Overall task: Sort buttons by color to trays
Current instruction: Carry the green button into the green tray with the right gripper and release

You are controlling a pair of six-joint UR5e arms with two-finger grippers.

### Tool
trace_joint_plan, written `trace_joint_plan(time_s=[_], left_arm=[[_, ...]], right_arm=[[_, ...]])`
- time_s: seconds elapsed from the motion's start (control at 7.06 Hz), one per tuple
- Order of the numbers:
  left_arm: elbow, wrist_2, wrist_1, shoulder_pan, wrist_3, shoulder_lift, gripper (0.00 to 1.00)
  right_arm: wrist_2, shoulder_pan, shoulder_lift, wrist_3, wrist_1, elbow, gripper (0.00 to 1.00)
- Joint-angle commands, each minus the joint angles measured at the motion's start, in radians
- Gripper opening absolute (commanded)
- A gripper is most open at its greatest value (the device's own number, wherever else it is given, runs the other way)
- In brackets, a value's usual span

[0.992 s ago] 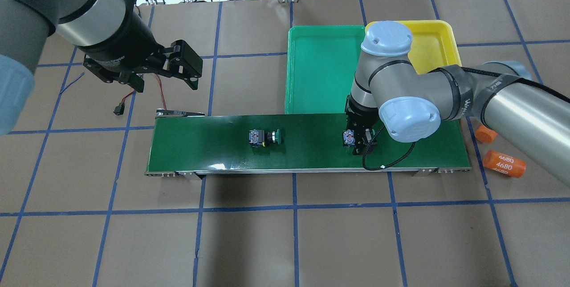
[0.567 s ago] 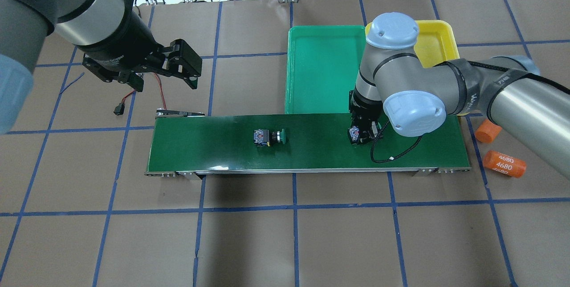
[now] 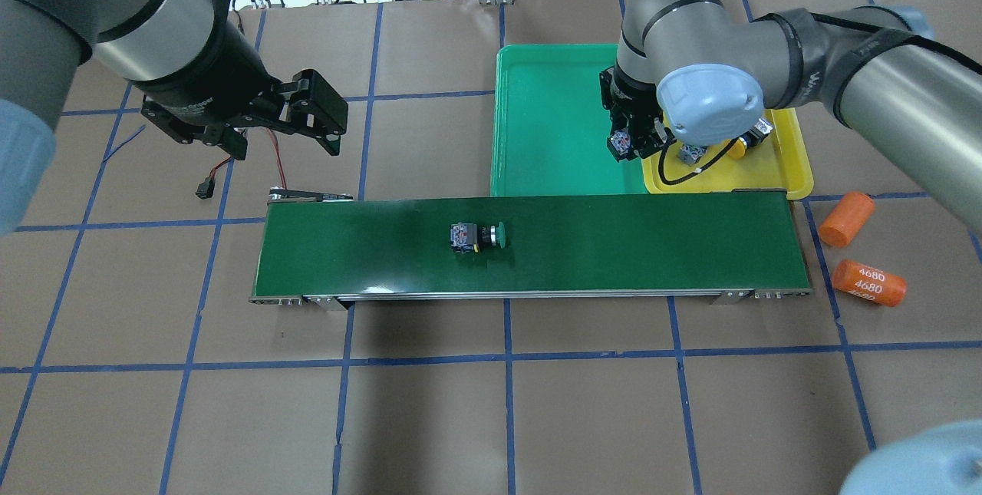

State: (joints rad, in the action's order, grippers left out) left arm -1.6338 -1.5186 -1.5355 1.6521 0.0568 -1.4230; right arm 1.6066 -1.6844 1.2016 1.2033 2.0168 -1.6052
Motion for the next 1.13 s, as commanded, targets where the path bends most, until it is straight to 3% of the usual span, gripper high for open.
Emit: trace_joint_plan(time_s=[0.0, 0.71, 0.85, 0.99], left_arm=[[-0.001, 0.0, 0.0, 0.0, 0.0, 0.003, 1.0], [0.0, 0.0, 0.0, 0.0, 0.0, 0.001, 1.0], [0.002, 0.002, 0.0, 0.0, 0.0, 0.001, 1.0], [0.002, 0.002, 0.0, 0.0, 0.0, 0.0, 1.0]], right_arm=[[0.003, 0.0, -0.138, -0.095, 0.078, 0.106, 0.0], [-0.013, -0.046, -0.261, -0.446, 0.16, 0.105, 0.0], [-0.013, -0.044, -0.26, -0.5, 0.16, 0.105, 0.49], [-0.008, -0.035, -0.248, -0.517, 0.163, 0.108, 0.87]])
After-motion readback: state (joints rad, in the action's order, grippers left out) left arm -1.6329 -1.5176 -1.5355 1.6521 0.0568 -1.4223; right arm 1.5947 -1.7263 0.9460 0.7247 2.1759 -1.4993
